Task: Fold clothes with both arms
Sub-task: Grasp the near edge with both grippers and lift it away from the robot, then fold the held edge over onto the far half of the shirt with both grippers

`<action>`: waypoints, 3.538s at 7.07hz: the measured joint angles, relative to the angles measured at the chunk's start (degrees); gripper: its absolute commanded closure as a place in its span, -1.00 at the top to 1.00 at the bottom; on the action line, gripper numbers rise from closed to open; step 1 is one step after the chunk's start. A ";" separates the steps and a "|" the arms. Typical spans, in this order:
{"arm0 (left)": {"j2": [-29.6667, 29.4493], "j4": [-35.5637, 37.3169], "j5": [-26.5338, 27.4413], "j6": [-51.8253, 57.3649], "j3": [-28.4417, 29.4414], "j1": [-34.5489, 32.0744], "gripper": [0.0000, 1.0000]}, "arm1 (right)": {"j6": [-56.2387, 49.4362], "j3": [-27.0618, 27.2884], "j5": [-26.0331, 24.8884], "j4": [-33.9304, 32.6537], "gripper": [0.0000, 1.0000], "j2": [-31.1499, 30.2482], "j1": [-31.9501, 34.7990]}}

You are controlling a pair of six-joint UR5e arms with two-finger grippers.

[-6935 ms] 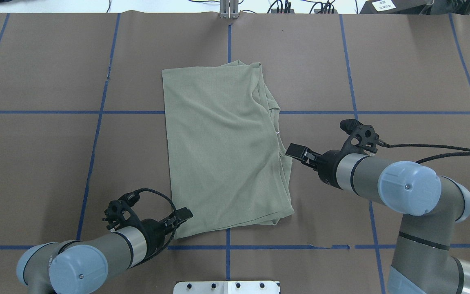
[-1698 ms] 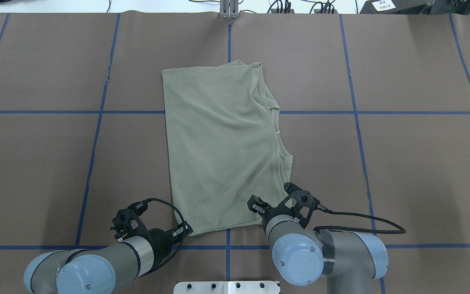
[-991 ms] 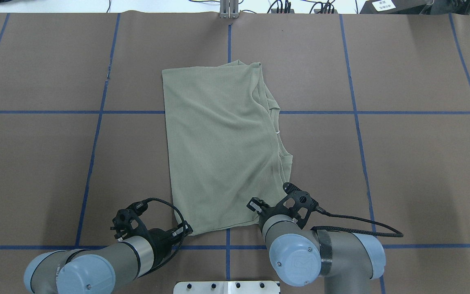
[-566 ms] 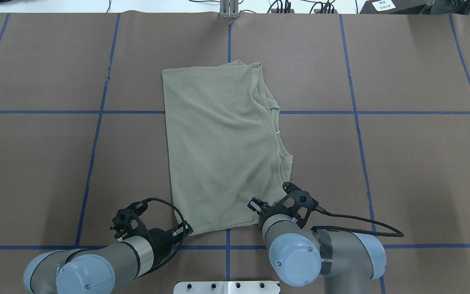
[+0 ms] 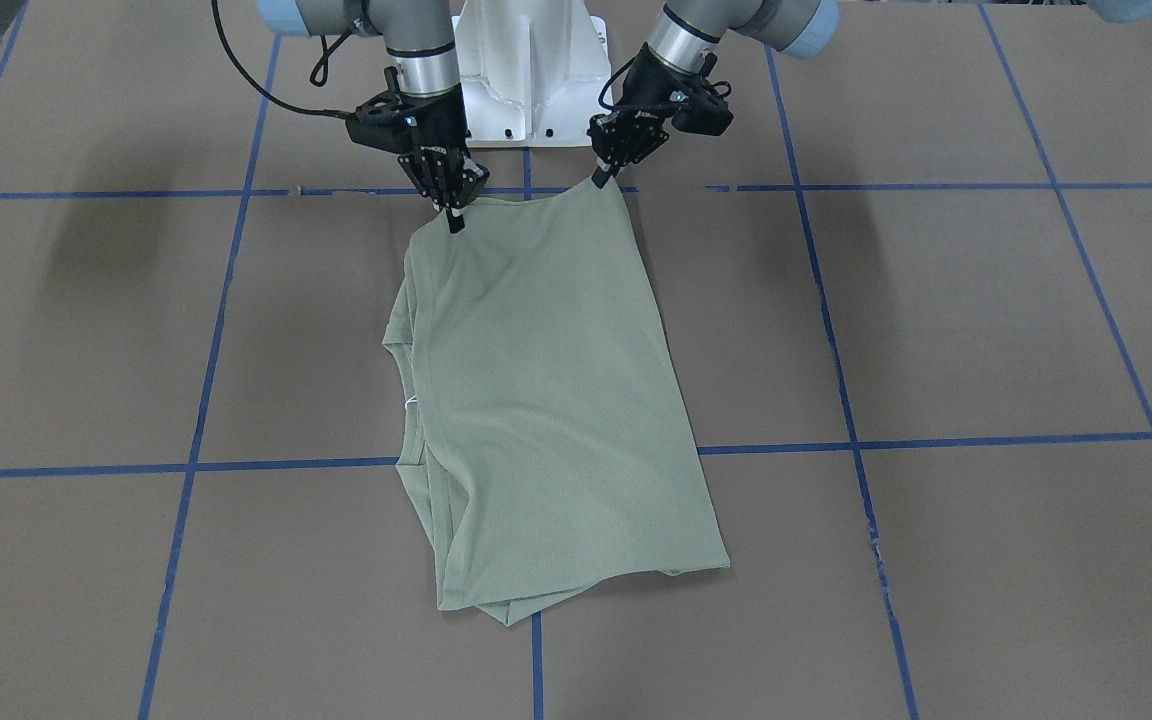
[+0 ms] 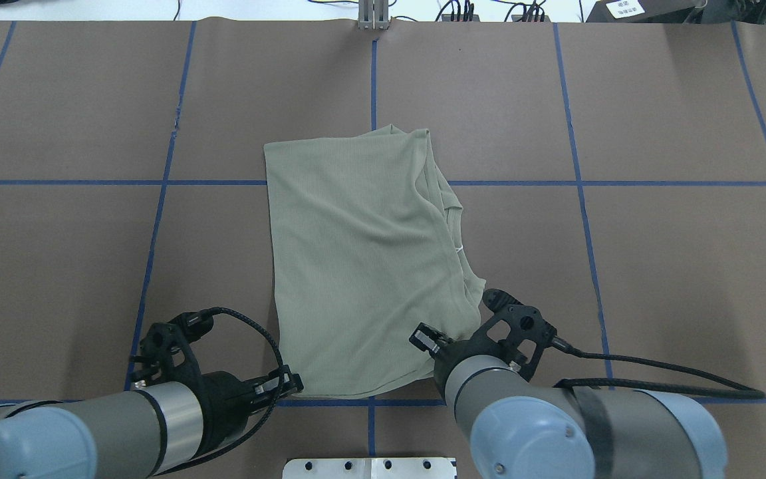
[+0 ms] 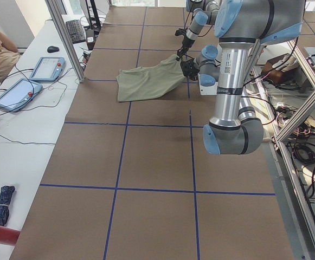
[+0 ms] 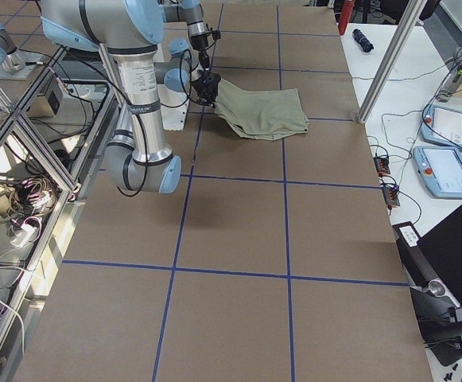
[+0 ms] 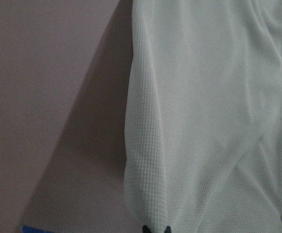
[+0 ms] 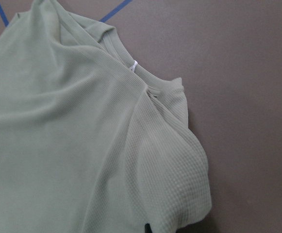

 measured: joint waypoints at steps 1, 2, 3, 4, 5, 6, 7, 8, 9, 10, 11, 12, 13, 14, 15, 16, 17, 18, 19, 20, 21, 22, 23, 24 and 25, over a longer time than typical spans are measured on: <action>-0.36 6.33 -1.97 0.25 -6.29 -0.19 -1.00 | 0.02 4.88 0.23 -5.54 -1.00 0.89 -0.87; -0.86 10.18 -3.14 0.48 -9.47 -0.58 -1.00 | -0.16 6.71 0.50 -8.91 -1.00 2.32 -1.22; -2.18 11.72 -3.58 1.84 -8.96 -1.69 -1.00 | -1.13 5.60 0.65 -10.16 -1.00 3.77 -0.50; -5.01 12.28 -3.80 5.23 -5.55 -4.63 -1.00 | -3.29 2.39 0.92 -10.15 -1.00 5.57 1.93; -8.09 12.36 -4.51 9.49 -0.71 -8.90 -1.00 | -5.89 -1.95 2.07 -7.94 -1.00 7.16 5.21; -10.27 12.12 -5.81 13.58 4.33 -13.33 -1.00 | -8.44 -6.89 4.06 -3.61 -1.00 8.12 8.61; -11.44 11.36 -6.84 16.98 8.75 -16.99 -1.00 | -10.77 -11.73 5.55 0.27 -1.00 9.11 11.53; -12.05 9.65 -7.32 19.62 12.75 -19.78 -1.00 | -12.67 -16.31 6.44 2.56 -1.00 10.78 13.84; -12.44 7.07 -7.50 21.42 16.90 -21.66 -1.00 | -14.07 -20.49 7.26 3.46 -1.00 13.01 15.54; -12.83 4.15 -7.51 22.59 20.98 -22.74 -1.00 | -15.05 -24.52 7.89 4.00 -1.00 15.29 16.75; -13.20 1.16 -7.48 23.39 24.86 -23.39 -1.00 | -15.75 -29.06 8.19 5.78 -1.00 17.33 17.73; -13.60 -1.36 -7.44 23.78 28.12 -23.75 -1.00 | -16.59 -33.63 8.50 9.04 -1.00 18.81 18.63; -14.01 -3.01 -7.37 23.93 30.61 -23.90 -1.00 | -17.83 -37.52 9.24 11.78 -1.00 19.97 19.64; -14.41 -3.81 -7.31 23.98 32.27 -23.94 -1.00 | -19.32 -39.88 10.21 13.11 -1.00 20.60 20.63; -14.92 -4.13 -7.28 24.00 33.36 -23.96 0.29 | -20.66 -41.18 10.90 13.67 0.39 20.86 21.39; -15.30 -4.21 -7.29 24.25 33.88 -23.97 0.99 | -21.64 -41.93 11.19 13.87 0.99 20.92 21.70; -15.50 -4.20 -7.39 26.06 33.96 -23.97 1.00 | -23.22 -42.57 11.26 13.95 1.00 20.96 21.78; -15.61 -4.15 -7.57 29.24 33.67 -24.07 1.00 | -25.64 -42.98 11.40 14.03 1.00 21.36 21.89; -15.64 -4.14 -8.08 31.74 33.16 -24.45 1.00 | -27.74 -42.61 12.52 13.98 1.00 22.11 22.06; -15.54 -4.17 -10.14 34.46 32.40 -25.54 1.00 | -28.93 -41.26 14.57 13.70 1.00 22.60 22.21; -15.29 -4.19 -12.72 36.45 31.70 -26.63 1.00 | -29.43 -39.86 15.49 13.45 1.00 22.47 21.48; -15.14 -4.19 -13.96 37.25 31.30 -27.14 1.00 | -29.94 -39.54 14.67 13.35 1.00 22.18 19.43; -15.10 -4.19 -14.41 37.49 31.16 -27.31 1.00 | -31.47 -40.40 12.80 13.39 1.00 21.81 17.45; -15.07 -4.20 -14.55 37.51 31.12 -27.34 1.00 | -34.04 -42.10 11.37 13.59 1.00 21.52 16.59; -15.06 -4.20 -14.61 37.48 31.10 -27.35 1.00 | -36.15 -43.80 10.80 13.73 1.00 21.60 17.06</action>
